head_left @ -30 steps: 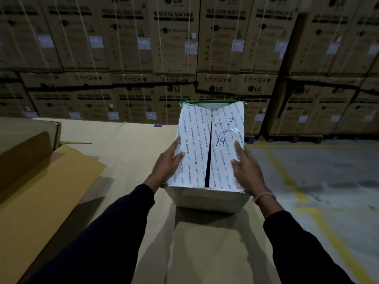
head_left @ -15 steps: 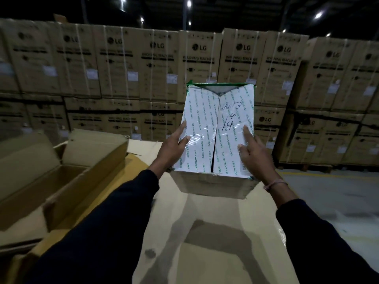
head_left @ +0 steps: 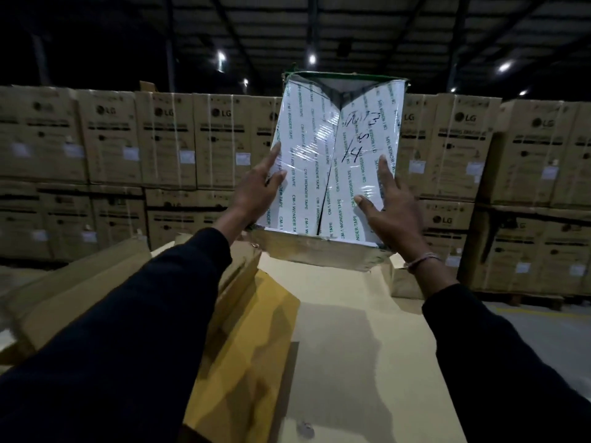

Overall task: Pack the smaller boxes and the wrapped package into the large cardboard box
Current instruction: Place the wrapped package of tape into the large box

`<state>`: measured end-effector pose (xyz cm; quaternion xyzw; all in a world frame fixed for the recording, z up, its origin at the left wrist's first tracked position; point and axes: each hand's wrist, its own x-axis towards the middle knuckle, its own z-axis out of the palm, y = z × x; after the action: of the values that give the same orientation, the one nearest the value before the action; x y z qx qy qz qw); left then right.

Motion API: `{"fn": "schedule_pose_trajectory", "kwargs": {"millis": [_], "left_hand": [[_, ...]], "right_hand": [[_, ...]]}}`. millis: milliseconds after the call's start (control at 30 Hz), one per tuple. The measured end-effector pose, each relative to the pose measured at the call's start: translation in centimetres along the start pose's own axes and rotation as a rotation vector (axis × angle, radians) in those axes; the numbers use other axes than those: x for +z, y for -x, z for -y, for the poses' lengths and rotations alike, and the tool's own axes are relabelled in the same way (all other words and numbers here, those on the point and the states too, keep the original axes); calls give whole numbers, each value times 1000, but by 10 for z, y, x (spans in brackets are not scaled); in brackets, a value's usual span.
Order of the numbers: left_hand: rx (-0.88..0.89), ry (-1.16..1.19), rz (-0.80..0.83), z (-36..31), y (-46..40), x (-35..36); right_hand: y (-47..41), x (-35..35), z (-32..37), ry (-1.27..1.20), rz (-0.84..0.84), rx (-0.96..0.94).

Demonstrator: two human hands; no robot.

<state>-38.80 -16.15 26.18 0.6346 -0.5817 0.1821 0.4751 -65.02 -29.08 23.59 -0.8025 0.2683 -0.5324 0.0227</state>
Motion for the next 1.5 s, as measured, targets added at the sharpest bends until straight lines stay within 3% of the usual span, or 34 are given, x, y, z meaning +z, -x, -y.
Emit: {"fn": "schedule_pose_trajectory", "kwargs": {"millis": [267,533,933,1233,1500], "left_hand": [[-31,-112,-46,90,-19,-92],[-89,-129,-23,181,-24,-140],[-99,39,107,317,-41,-230],[-221,123,326,377,-9,-286],[-380,81,564,394,35,-284]], "right_hand": [[-41,115,83,-125,17,-23],[-60,199,145,-117,97,-34],[-78,288,257,26,197,50],[-46,315,335,-144,430,349],[-32,325,349,140,798,467]]}}
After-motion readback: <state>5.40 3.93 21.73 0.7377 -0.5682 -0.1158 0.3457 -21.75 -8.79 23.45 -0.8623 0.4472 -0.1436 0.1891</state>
